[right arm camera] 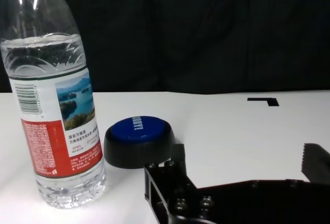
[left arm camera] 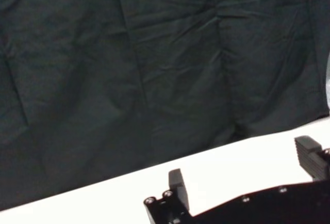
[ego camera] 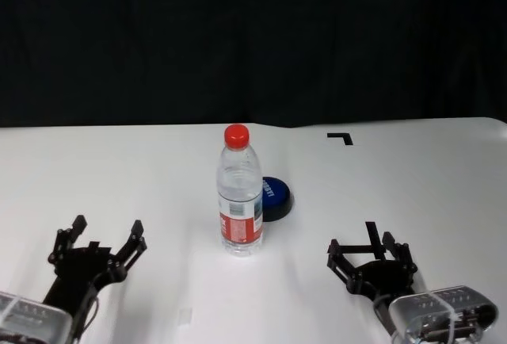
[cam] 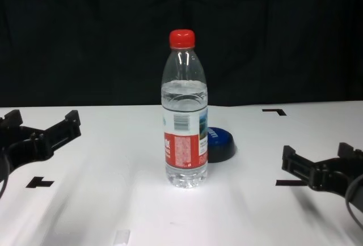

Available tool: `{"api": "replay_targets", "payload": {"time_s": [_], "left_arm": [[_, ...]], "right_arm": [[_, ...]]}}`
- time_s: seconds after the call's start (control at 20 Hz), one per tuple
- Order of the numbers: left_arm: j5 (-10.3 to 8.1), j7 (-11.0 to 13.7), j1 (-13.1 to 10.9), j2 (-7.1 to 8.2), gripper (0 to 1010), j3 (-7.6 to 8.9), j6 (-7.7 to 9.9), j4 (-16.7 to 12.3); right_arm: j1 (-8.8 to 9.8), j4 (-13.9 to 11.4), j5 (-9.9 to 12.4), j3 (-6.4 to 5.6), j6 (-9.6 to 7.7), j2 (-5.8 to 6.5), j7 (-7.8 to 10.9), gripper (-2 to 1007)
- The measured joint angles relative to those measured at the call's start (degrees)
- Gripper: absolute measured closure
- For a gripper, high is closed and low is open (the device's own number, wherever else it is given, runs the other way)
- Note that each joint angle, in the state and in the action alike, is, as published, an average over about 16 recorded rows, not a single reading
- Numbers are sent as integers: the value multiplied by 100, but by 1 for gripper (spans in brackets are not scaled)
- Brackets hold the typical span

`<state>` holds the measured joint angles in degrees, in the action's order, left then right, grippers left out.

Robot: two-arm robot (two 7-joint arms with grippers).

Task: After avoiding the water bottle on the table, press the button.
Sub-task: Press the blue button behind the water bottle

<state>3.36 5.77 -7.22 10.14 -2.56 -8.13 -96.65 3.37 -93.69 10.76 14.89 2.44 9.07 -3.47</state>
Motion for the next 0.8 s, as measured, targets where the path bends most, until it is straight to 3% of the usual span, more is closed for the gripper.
{"api": "replay_targets", "payload": {"time_s": [0.8], "left_arm": [[61,-11,-83,-137,1,54,47,-39]], "right_arm": [[0,0,0,0,0,0,0,2]]}}
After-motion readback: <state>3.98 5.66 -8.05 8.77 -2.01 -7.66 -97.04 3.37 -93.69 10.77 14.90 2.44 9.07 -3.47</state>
